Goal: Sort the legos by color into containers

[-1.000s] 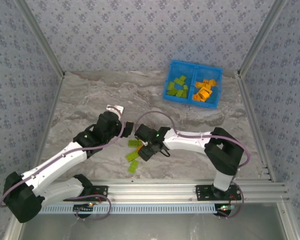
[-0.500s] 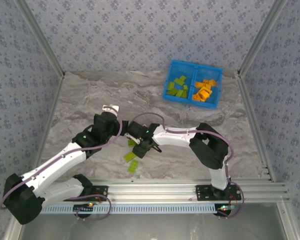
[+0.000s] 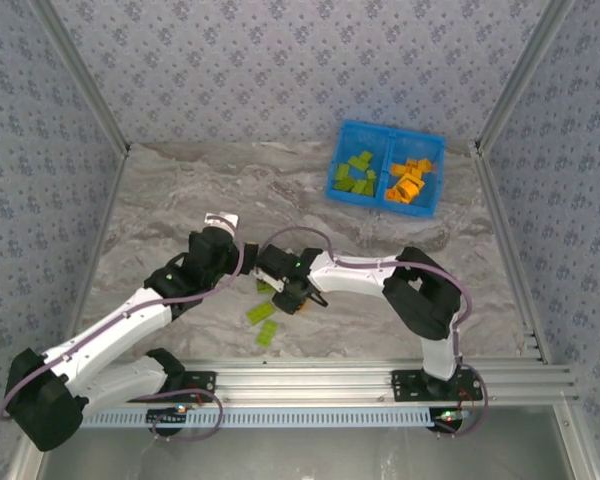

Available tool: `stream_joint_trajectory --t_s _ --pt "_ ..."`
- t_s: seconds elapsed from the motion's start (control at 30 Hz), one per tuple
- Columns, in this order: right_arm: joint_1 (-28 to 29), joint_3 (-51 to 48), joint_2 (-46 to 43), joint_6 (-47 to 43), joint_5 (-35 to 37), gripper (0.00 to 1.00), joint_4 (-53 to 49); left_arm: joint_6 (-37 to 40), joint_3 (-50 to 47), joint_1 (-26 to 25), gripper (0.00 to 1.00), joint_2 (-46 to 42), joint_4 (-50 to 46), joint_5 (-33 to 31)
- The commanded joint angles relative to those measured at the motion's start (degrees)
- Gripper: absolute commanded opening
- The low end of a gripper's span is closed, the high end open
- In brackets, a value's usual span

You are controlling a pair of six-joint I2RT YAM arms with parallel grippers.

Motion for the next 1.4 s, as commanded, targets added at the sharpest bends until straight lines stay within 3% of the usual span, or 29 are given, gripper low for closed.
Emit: stream_joint_trajectory --t_s 0.0,0.13,0.27,0.4,0.57,0.7,0.97,1.07,1.23,1.37 --pt "-1.76 -3.02 -8.22 2.75 -2.25 0.37 3.08 -1.05 -0.30 -0.33 0.98 -0.21 1.40 1.54" --pt "-5.35 -5.87 -16.61 6.32 -0.69 0.36 6.52 -1.55 -0.35 -0.23 0.98 -0.28 1.58 1.76" --pt "-11.18 -8.19 -24.68 12.58 10.92 0.38 10.43 -2.10 -0.39 -0.22 0.98 -0.72 2.15 2.83" --pt "-21.70 -8.56 -28.00 16.42 21.96 0.39 14.19 -2.08 -0.72 -0.28 0.98 -1.31 4.30 6.82" --pt "-37.20 -5.65 -22.72 19.95 24.68 0.39 20.49 0.09 -1.03 -0.37 0.99 -1.62 7.37 16.20" --pt "-45.30 6.49 -10.27 21.41 23.16 0.38 18.11 1.51 -1.39 -1.05 0.99 -1.96 8.34 23.83" --pt "-51.75 35.49 14.77 21.28 20.62 0.42 4.98 1.65 -2.29 -3.00 0.99 -4.79 6.37 24.78" --pt "-52.08 43.13 19.48 20.26 20.90 0.50 0.77 1.53 -2.30 -3.16 0.99 -6.84 4.46 23.76" --pt "-51.87 46.01 18.24 18.11 20.57 0.59 -2.41 0.90 -3.68 -3.16 0.99 -9.64 3.67 21.64" --pt "-51.13 34.62 8.77 18.31 19.17 0.59 1.26 -0.16 -5.08 -3.19 0.99 -9.88 5.26 20.62"
